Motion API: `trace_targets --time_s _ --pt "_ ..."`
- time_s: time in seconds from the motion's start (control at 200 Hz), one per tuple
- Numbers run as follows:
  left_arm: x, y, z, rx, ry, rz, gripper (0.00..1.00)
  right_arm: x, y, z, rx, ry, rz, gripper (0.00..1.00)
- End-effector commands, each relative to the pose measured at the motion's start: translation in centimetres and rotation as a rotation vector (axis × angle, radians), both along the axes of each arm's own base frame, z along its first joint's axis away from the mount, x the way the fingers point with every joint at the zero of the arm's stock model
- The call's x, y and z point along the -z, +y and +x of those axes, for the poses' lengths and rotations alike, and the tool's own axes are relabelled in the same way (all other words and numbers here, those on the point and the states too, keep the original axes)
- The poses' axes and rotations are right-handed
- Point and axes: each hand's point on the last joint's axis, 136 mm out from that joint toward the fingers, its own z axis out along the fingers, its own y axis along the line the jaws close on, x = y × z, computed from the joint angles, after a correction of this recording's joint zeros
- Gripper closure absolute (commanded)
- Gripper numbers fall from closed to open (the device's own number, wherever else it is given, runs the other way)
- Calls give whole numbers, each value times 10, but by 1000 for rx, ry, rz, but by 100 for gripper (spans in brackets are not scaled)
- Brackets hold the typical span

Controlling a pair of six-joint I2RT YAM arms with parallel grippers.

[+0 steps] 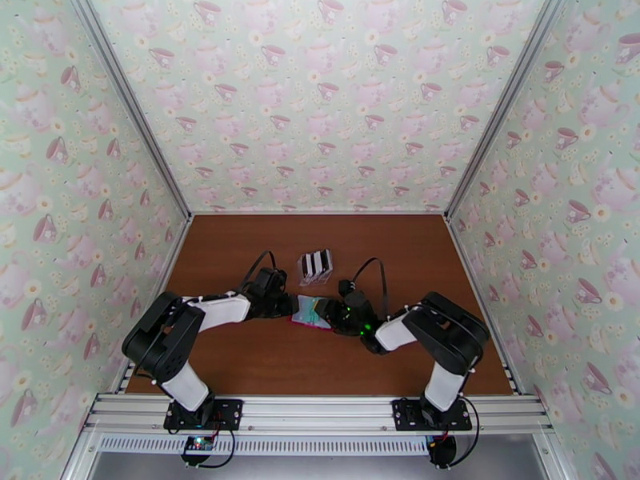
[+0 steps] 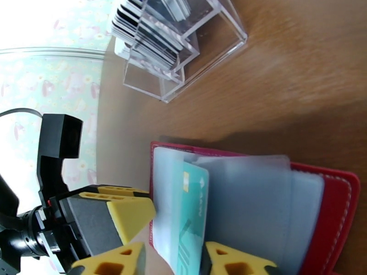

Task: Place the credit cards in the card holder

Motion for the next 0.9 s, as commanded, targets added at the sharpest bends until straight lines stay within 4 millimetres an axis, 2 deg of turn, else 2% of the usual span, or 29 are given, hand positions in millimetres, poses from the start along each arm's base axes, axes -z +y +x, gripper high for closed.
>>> trace_targets --time_s 0.0,0.436,0.586,0.771,0.896 --pt "58 10 -62 46 240 86 65 15 -11 -6 -22 51 -167 58" --pt "56 8 -63 44 240 63 65 8 -16 -3 -49 124 -361 57" --pt "58 4 -70 50 253 43 68 6 -10 -3 -70 129 -382 56" --pt "61 5 -76 50 264 45 68 8 0 -4 -91 138 -427 56" --pt "62 6 -79 51 268 43 68 8 -2 -4 -81 145 -465 56"
